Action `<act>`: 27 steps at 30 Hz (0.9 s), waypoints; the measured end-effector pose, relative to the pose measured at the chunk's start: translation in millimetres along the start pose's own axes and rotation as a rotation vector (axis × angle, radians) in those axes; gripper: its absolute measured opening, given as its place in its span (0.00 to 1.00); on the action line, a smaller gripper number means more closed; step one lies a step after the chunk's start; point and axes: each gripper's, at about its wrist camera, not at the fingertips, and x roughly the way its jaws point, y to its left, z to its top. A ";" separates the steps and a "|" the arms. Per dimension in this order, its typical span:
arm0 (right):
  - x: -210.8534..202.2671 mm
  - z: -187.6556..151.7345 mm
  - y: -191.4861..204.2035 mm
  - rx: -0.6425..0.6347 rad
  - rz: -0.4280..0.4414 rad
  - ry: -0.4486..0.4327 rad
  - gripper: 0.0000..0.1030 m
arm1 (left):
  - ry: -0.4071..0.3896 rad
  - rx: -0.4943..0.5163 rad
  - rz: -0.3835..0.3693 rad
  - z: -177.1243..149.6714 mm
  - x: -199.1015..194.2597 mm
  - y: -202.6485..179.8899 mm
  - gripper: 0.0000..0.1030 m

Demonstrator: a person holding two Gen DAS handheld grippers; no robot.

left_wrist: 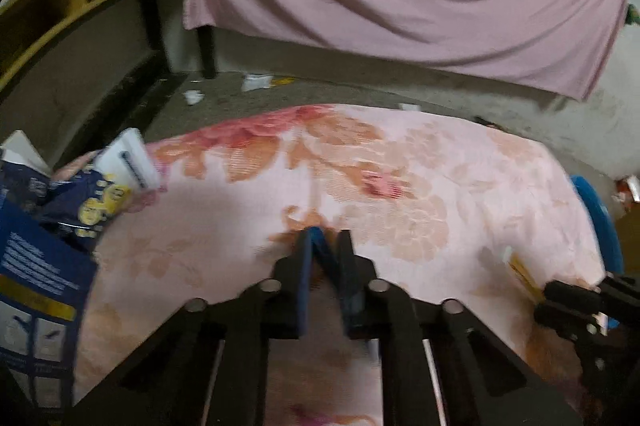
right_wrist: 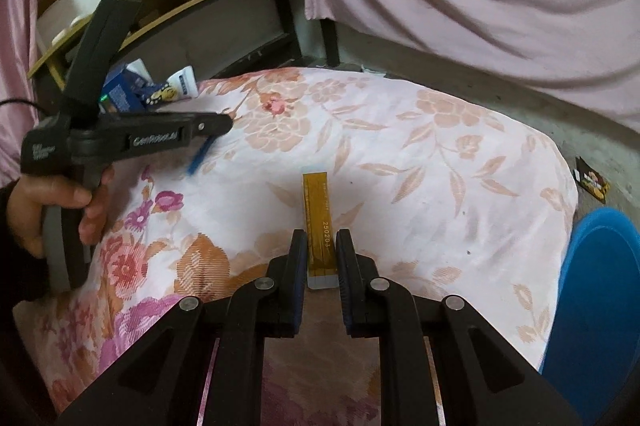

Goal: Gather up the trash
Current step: 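Grasp the blue comb with the left tool while the right tool grasps the yellow strip, then carry the comb and yellow strip over the blue basin and release both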

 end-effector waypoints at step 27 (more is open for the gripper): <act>-177.9 -51.1 -20.1 0.082 -0.244 -0.769 0.12 | -0.627 0.187 -0.354 0.3 -159.4 -140.9 0.03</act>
